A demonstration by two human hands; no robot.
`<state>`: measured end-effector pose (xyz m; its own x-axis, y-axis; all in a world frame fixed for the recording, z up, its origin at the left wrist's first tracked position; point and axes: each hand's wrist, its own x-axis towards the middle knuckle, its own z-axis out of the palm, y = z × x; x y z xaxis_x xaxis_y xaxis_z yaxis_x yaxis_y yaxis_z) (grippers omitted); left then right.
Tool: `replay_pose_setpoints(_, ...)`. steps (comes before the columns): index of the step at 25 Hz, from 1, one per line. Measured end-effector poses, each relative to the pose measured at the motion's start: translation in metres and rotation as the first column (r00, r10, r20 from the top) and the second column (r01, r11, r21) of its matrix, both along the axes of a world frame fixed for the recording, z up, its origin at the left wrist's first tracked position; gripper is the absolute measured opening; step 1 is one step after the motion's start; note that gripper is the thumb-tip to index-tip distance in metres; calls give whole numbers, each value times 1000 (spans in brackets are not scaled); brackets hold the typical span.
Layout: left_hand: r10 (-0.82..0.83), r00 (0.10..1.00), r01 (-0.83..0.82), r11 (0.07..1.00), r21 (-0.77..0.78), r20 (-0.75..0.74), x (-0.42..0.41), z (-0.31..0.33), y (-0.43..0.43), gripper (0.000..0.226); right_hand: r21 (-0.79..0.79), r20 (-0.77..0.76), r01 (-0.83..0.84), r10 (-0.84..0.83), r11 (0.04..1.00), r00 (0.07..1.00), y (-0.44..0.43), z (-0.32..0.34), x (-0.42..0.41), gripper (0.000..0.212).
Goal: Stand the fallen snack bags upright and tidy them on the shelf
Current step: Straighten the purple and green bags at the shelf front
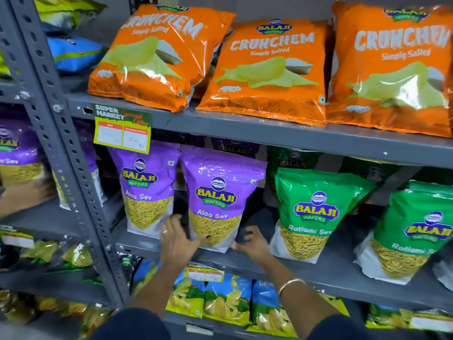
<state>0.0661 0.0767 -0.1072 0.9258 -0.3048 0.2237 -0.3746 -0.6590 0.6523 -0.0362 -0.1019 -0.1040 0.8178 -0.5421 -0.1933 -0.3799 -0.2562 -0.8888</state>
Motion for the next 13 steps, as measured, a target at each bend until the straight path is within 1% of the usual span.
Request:
replay_pose_setpoints(1, -3, 990, -10, 996, 91, 141, -16, -9, 1, 87, -18, -95, 13, -15, 1000, 995, -9, -5, -16, 29)
replay_pose_setpoints(2, -48, 976, 12, 986, 169, 211, -33, -18, -3, 84, 13, -200, -7, 10, 1000, 980, -20, -8, -32, 22)
replay_pose_setpoints(3, -134, 959, 78, 972, 221, 251, -51, -23, -15, 79, 58, -307, -16, 33, 998, 951, -39, -11, -53, 32)
replay_pose_setpoints(4, -231, 928, 159, 955, 251, 291, -64, -30, -32, 73, 114, -398, 32, 16, 993, 917, -60, -11, -74, 36)
replay_pose_setpoints(5, -330, 919, 277, 930, 241, 216, -75, -32, -51, 66, 141, -452, 106, -32, 984, 891, -80, -8, -93, 34)
replay_pose_setpoints(6, -404, 909, 387, 910, 147, 107, -85, -27, -76, 62, 137, -461, 185, -103, 973, 881, -102, -2, -112, 29)
replay_pose_setpoints(7, -430, 903, 431, 903, 11, -11, -91, -17, -100, 70, 77, -427, 240, -186, 968, 885, -123, 4, -127, 22)
replay_pose_setpoints(8, -456, 875, 446, 890, -95, -162, -93, -6, -122, 84, 11, -330, 260, -242, 965, 912, -139, 9, -136, 20)
replay_pose_setpoints(9, -481, 824, 446, 877, -180, -301, -94, 2, -142, 97, -7, -209, 246, -242, 969, 948, -148, 16, -140, 37)
replay_pose_setpoints(10, -491, 765, 441, 871, -217, -416, -93, 9, -157, 103, 9, -85, 200, -199, 980, 976, -151, 20, -139, 58)
replay_pose_setpoints(11, -493, 721, 451, 867, -211, -486, -91, 14, -167, 106, 46, 12, 151, -152, 987, 988, -150, 23, -136, 70)
replay_pose_setpoints(12, -483, 709, 453, 871, -193, -515, -91, 16, -173, 107, 86, 82, 114, -121, 990, 989, -146, 23, -132, 73)
replay_pose_setpoints(13, -461, 721, 433, 883, -183, -517, -91, 17, -174, 111, 120, 113, 105, -119, 987, 986, -141, 23, -128, 72)
